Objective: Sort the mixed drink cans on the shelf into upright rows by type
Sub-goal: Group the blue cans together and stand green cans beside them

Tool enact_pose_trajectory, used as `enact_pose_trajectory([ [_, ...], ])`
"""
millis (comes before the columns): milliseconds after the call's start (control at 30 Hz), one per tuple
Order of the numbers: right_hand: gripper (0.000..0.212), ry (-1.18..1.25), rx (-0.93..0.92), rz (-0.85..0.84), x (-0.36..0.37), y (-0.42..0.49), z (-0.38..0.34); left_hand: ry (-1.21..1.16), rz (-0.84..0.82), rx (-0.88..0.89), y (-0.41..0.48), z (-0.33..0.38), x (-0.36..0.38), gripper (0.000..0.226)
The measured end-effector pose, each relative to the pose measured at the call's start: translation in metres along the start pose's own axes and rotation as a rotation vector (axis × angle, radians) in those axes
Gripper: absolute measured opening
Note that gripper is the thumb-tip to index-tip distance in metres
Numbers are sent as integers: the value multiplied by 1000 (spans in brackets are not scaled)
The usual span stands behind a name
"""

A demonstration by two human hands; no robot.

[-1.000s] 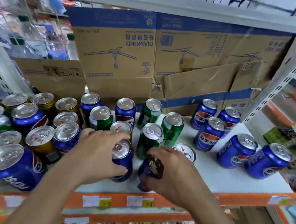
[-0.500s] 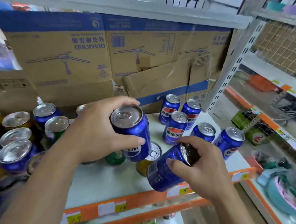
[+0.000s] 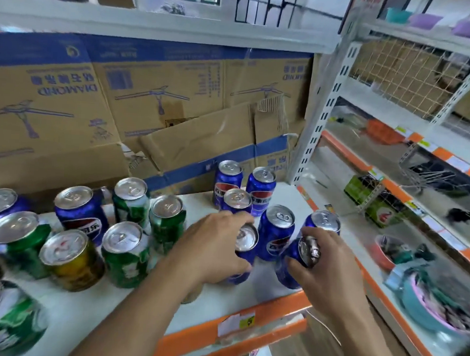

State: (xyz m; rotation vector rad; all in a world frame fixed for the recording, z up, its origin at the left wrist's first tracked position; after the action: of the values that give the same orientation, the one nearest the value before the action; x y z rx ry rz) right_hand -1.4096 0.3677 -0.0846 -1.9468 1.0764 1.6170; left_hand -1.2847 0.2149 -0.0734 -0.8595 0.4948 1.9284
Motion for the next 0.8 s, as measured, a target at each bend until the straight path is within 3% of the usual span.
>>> enact_pose_trajectory([
  [300, 54, -66, -49, -46, 11, 17, 1, 122, -40, -79, 14, -5, 19, 82],
  [533, 36, -117, -185, 97, 4, 25, -5, 119, 63, -80, 8, 4, 3, 78],
  [667, 27, -10, -300, 255, -8, 33, -26, 116, 97, -118, 0, 2, -8, 76],
  [800, 29, 140, -485, 210, -6, 43, -53, 131, 245, -202, -29, -5, -27, 65],
])
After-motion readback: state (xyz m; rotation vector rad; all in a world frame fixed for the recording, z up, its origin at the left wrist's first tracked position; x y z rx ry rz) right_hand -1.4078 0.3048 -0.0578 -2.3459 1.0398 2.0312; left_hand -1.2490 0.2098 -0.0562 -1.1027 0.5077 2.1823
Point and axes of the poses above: each hand's wrist, its own y-axis towards the middle knuckle, its own x-axis out of the palm, z = x × y, the point moved 4 cm from there along y, towards the middle knuckle, and after that the axes turned 14 degrees about -y, right-handed, at the moved point
